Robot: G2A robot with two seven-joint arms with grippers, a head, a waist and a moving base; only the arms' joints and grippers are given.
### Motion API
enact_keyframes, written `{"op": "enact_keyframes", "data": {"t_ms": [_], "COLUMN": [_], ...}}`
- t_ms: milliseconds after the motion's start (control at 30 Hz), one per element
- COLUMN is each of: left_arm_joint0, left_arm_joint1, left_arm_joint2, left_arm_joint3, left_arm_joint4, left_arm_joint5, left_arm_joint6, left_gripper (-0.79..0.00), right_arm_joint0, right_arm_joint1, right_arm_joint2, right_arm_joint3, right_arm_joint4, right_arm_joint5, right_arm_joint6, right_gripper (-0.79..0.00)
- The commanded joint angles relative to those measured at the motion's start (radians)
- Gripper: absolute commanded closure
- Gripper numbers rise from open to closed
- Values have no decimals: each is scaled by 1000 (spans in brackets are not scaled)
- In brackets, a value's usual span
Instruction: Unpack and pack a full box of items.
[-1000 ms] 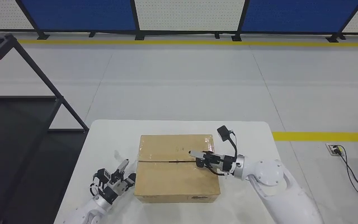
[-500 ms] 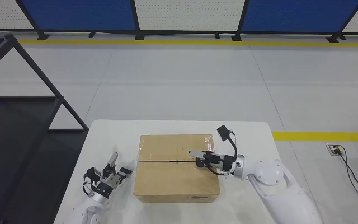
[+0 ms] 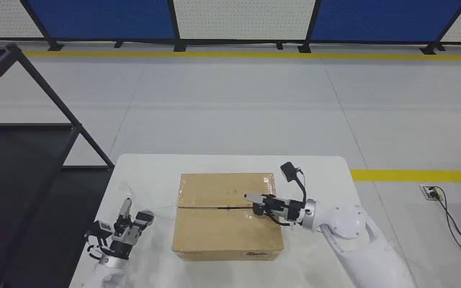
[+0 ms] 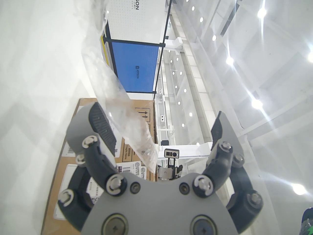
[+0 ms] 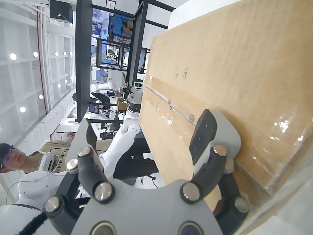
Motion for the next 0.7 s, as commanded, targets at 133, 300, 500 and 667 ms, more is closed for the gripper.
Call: {"op": "enact_keyframes", "data": {"t_ms": [133,300,500,667], "left_arm_joint0": [42,90,141,185], "left_arm_joint1": [-2,-5,-10,-13], "left_arm_joint2": [-27,-52,-84,-103], "left_arm_joint3": [-42,-85,-149,-194], "left_arm_joint4": [51,94,131,150], "left_arm_joint5": [-30,-67,-100,-101], "left_arm_joint6": [33,70,116,130], "left_gripper": [-785,-785,-785,-785], "right_arm_joint0": [-1,-3,0,1], "right_arm_joint1": [1,2,1,1], "right_arm_joint2": [2,2,-3,-1], "right_arm_joint3": [-3,-11,-12,-12], "right_arm_joint4": [-3,-5,-9,-9], "right_arm_joint5": [-4,-2,1,0], "right_arm_joint6": [6,10,9,10], "right_gripper": [-785,-785,-785,-785]}}
